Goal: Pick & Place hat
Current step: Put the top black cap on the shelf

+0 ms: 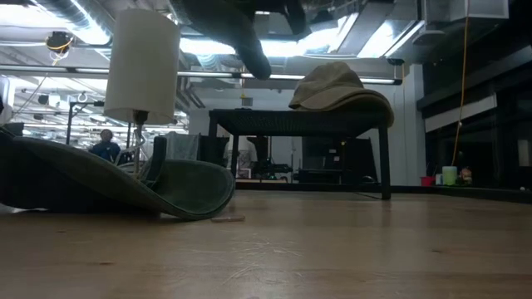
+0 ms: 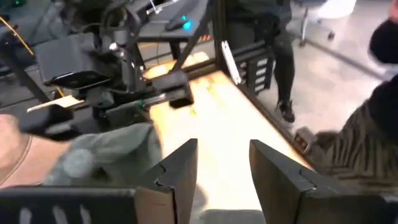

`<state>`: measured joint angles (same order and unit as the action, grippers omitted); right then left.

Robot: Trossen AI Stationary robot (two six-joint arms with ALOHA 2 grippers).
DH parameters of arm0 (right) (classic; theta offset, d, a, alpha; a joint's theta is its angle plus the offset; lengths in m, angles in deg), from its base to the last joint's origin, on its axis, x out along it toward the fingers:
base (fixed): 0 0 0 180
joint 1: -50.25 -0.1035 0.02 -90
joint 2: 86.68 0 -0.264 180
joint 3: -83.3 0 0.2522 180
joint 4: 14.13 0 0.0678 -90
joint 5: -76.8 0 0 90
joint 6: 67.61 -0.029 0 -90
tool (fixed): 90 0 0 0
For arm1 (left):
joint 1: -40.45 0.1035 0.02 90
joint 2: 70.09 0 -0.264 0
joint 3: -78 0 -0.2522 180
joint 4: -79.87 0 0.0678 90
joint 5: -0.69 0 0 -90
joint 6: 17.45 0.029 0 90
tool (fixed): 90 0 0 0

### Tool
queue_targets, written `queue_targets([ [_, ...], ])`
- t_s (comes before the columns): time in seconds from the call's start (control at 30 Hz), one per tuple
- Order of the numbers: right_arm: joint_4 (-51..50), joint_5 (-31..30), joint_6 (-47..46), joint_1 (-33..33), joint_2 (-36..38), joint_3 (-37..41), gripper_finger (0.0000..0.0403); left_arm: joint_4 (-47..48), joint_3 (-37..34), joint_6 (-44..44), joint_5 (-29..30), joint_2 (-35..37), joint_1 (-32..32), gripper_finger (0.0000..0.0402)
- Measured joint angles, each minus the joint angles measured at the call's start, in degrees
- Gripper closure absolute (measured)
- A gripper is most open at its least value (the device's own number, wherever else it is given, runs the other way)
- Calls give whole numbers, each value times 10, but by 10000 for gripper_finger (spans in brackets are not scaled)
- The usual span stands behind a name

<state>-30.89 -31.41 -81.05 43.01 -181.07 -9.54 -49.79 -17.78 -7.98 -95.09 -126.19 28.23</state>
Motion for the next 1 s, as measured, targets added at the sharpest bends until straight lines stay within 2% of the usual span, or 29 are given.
queue_targets([
  [0.27, -49, -159, 8, 24, 0, -56, 388, 24, 0, -70, 7, 44, 11, 263],
  [0.37, -60, -199, 3, 47, 1, -59, 389, 36, -8, -95, 8, 44, 11, 263],
  [0.53, -65, -203, -22, 82, -5, -59, 389, 33, -43, -112, 14, 40, 11, 263],
  [0.67, -95, -183, -68, 104, -14, -59, 389, 14, -71, -113, 29, 32, 11, 263],
  [0.83, -128, -180, -127, 138, -22, -59, 389, -6, -85, -115, 32, 17, 11, 263],
  [1.0, -119, -155, -136, 164, -29, -59, 388, -27, -92, -119, 32, 3, 11, 263],
])
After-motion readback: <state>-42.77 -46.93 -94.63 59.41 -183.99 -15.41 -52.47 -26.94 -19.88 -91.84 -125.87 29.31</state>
